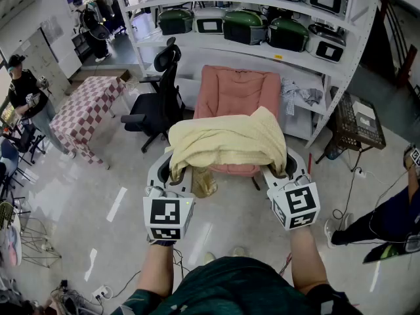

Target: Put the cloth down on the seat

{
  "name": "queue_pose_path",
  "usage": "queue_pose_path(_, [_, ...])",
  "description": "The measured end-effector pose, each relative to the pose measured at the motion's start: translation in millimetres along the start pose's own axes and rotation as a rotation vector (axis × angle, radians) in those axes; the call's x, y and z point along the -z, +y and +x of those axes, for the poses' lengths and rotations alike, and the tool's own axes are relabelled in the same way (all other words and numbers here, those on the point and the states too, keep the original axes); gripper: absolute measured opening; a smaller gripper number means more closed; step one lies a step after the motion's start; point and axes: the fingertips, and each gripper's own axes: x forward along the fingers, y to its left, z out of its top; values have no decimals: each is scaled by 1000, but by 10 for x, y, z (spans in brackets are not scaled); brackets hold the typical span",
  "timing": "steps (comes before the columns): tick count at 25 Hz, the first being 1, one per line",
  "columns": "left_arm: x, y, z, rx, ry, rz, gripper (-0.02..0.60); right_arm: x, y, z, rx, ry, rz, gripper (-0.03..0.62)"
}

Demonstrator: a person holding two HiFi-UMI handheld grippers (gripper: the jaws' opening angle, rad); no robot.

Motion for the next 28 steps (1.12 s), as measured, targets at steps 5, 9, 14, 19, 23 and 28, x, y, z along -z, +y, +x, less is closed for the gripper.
queue_pose_path(5, [-25,-46,57,2,4,3,110,11,-68,12,-4,0,3,172])
queue_pose_path(9, [-30,-91,63,3,7,7,110,36,-89,-6,-7,-2,6,170])
queue_pose_path(14, [-28,-145,90,6,7,7,110,69,-129,-24,-15,-6,25,172])
queue_pose_path(19, [-45,-189,131,4,9,18,112,85,-201,-28,-19,-16,37,175])
queue_pose_path(23, [-75,-251,173,-4,13,34,111,94,-282,-34,-25,-25,42,175])
queue_pose_path(28, [-98,-346,241,-14,15,41,112,130,-400,-38,-33,-33,45,175])
